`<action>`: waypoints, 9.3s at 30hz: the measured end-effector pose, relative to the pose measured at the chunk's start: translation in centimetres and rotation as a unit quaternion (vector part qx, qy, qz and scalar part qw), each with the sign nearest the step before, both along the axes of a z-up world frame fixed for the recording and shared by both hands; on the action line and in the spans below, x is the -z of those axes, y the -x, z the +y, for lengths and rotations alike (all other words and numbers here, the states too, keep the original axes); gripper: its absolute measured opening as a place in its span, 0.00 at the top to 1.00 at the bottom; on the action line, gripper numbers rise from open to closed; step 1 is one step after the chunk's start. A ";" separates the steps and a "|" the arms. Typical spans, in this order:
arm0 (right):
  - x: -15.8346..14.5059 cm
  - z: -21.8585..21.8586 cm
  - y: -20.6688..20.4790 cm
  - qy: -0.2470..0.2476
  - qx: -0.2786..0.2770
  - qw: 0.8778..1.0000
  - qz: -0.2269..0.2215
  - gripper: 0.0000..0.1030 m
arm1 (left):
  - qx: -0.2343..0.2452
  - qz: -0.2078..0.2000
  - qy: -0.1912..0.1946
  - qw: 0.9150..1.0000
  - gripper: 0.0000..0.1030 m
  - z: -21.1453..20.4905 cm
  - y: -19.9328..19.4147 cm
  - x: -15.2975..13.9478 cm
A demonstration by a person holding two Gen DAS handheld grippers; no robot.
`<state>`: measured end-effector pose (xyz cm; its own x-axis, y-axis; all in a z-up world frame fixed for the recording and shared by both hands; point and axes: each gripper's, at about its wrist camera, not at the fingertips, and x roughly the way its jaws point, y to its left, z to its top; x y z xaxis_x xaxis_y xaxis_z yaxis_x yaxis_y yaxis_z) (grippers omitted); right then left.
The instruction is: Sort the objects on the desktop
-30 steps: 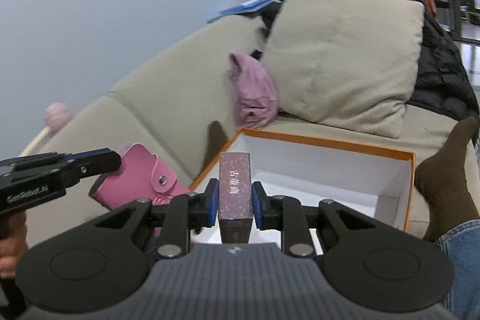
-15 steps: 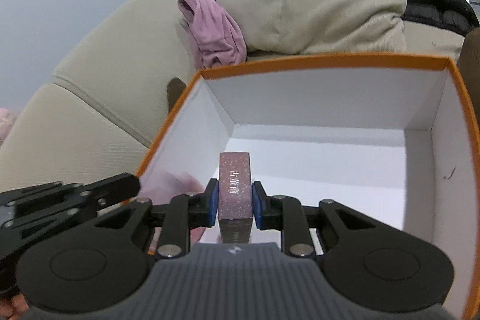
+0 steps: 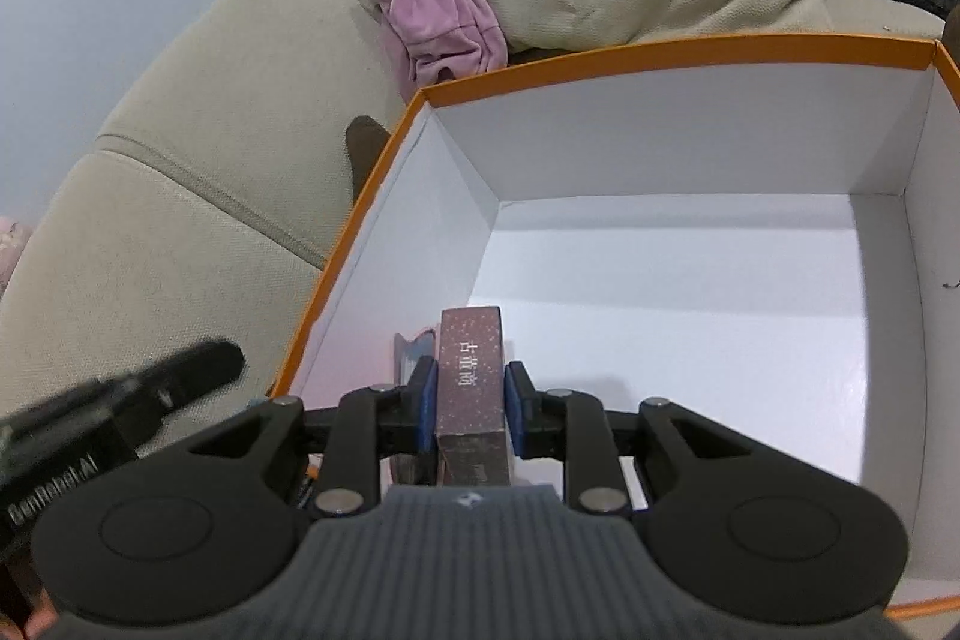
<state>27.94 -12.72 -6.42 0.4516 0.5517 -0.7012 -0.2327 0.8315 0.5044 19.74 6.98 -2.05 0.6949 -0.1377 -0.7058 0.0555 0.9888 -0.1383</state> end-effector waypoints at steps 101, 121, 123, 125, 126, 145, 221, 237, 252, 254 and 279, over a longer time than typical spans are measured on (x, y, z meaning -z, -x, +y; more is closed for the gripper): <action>-0.1 -8.6 11.4 0.064 -0.040 0.996 -0.048 0.64 | 0.038 0.077 0.085 0.993 0.47 -7.0 4.3 3.4; 1.2 -4.7 10.0 0.100 -0.076 0.991 -0.053 0.46 | 0.020 0.132 0.092 0.987 0.62 -5.6 3.0 6.6; 1.5 -3.8 9.9 0.123 -0.080 0.988 -0.057 0.44 | 0.018 0.133 0.103 0.986 0.62 -5.4 2.9 6.7; 1.9 -3.0 9.7 0.147 -0.081 0.984 -0.061 0.44 | 0.020 0.134 0.105 0.985 0.61 -5.4 2.9 6.8; 2.1 -2.8 9.6 0.157 -0.081 0.982 -0.061 0.45 | 0.021 0.135 0.102 0.985 0.60 -5.5 2.8 6.8; 0.8 -6.5 10.6 0.096 -0.065 0.993 -0.026 0.49 | 0.042 0.092 0.064 0.993 0.62 -6.9 4.8 4.0; 4.4 -2.1 -1.6 0.036 -0.060 0.992 0.106 0.49 | -0.002 0.061 0.056 0.997 0.49 -0.6 -0.5 0.7; 4.6 -4.7 -2.2 -0.041 -0.033 0.990 0.134 0.74 | -0.016 0.066 0.083 0.994 0.49 0.3 -0.2 1.1; -0.9 -5.1 3.4 -0.017 -0.050 0.999 -0.010 0.72 | -0.002 0.057 0.060 0.997 0.49 -1.0 4.9 -0.5; -1.9 -5.8 5.1 -0.024 -0.053 0.998 -0.039 0.67 | 0.000 0.058 0.056 0.997 0.49 -1.4 6.0 -0.4; 1.9 -15.6 19.5 0.056 0.036 0.997 -0.037 0.54 | 0.168 0.085 -0.005 0.982 0.38 -13.4 12.5 6.6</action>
